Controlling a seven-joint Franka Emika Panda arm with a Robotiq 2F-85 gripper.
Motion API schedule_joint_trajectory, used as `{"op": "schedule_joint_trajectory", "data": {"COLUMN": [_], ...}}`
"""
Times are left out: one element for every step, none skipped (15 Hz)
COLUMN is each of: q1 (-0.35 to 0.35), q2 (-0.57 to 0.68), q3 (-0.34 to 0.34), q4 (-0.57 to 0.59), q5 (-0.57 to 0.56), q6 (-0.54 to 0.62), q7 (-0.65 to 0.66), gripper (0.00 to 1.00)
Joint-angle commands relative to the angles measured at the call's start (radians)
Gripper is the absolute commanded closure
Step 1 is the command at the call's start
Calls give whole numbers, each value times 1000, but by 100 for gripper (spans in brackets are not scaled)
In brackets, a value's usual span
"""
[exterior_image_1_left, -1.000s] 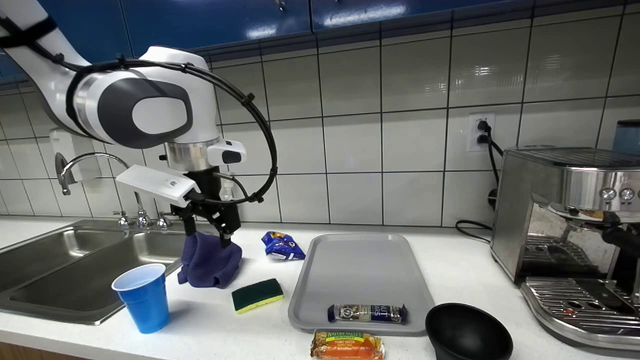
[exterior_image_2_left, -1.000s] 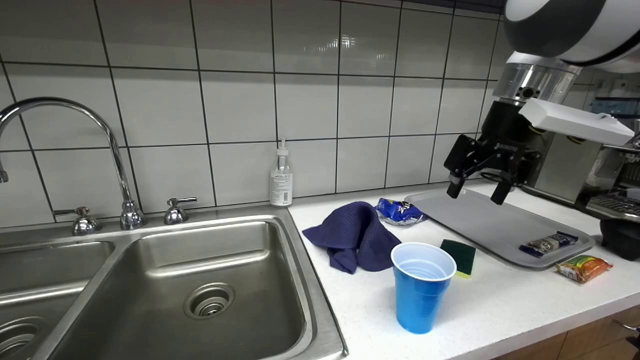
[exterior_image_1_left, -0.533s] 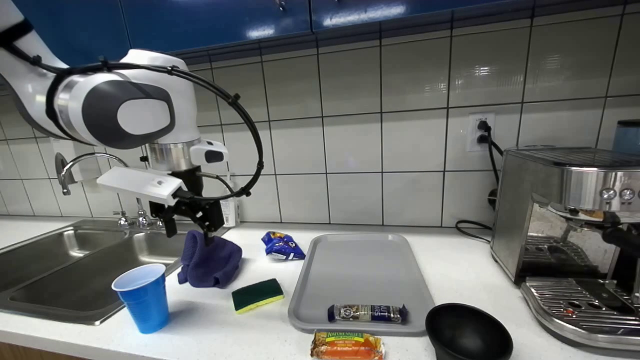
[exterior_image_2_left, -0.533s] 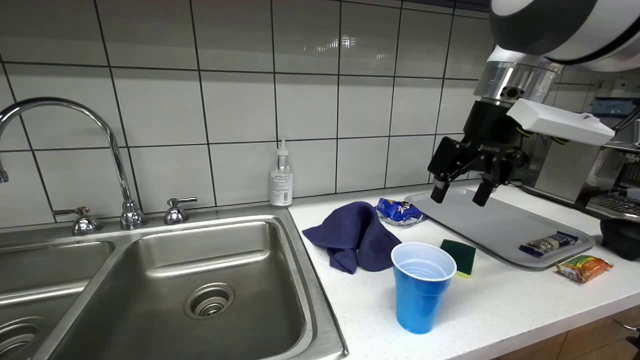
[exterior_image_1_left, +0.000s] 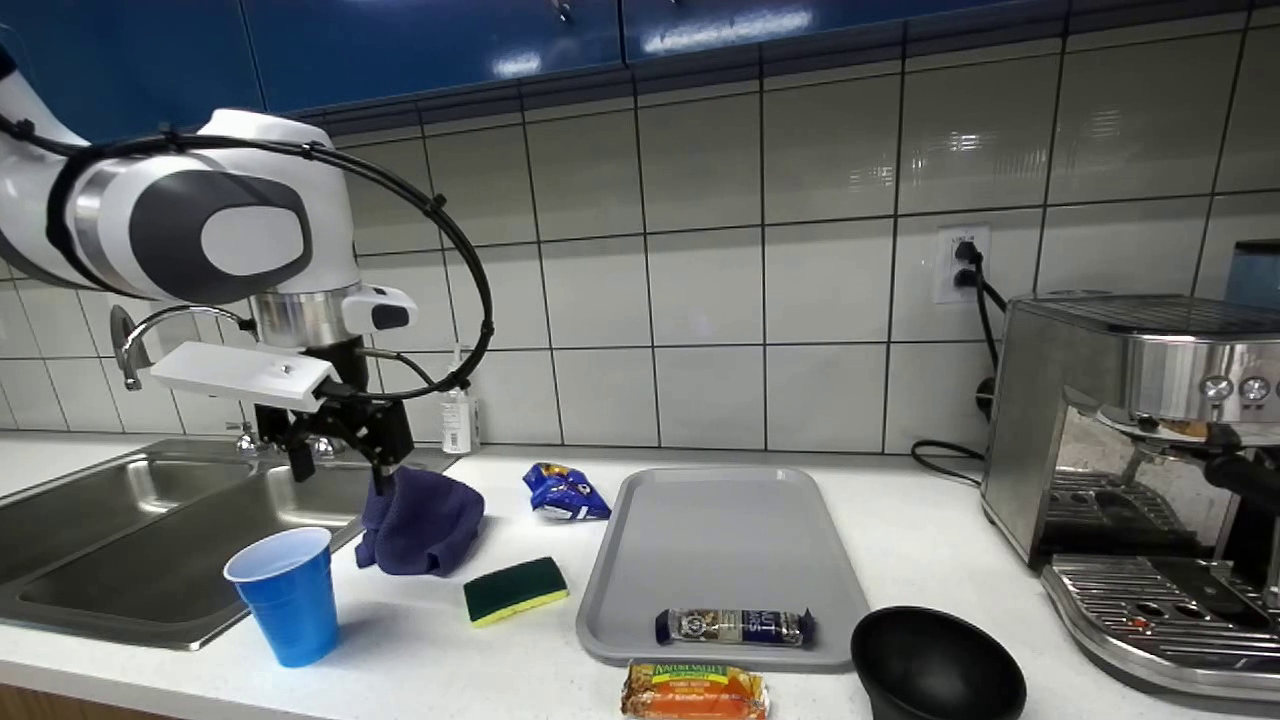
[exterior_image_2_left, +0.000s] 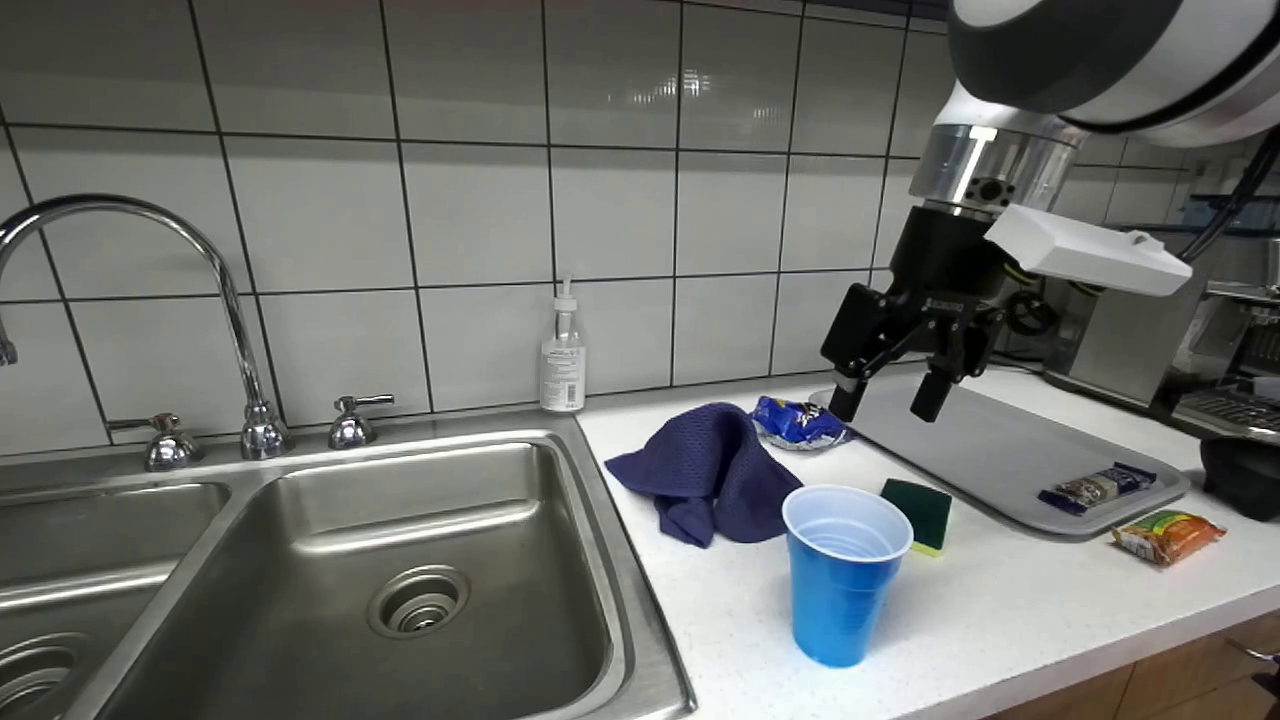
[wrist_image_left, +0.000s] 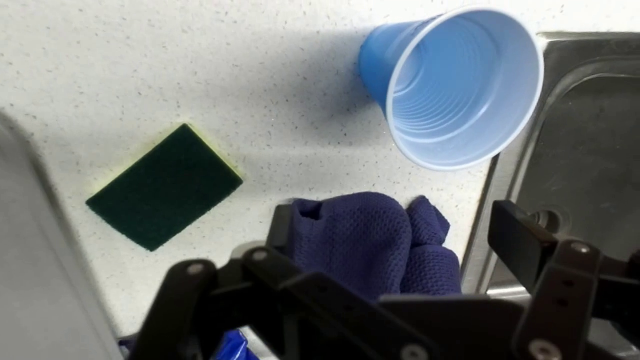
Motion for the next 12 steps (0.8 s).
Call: {"op": "schedule_joint_trajectory", "data": {"q1": [10,14,17,23,30,35,40,43,47,48,48,47], "q2": [22,31,39,51,58,68,77,87,100,111,122,133], "q3": [36,42,46,49,49,52,54,57,61,66,72,78], "q4": [0,0,0,0,0,0,0,0,0,0,0,0], "q5": [26,29,33,43,60,76,92,104,115,125,134,140], "q6": [32,42,46,59,59,65,73,82,96,105,117,130], "q7": [-16,-13,-13,-17,-29,-34,-39,-42,-45,-48,-49,-48], "gripper": [0,0,0,0,0,0,0,0,0,0,0,0]}}
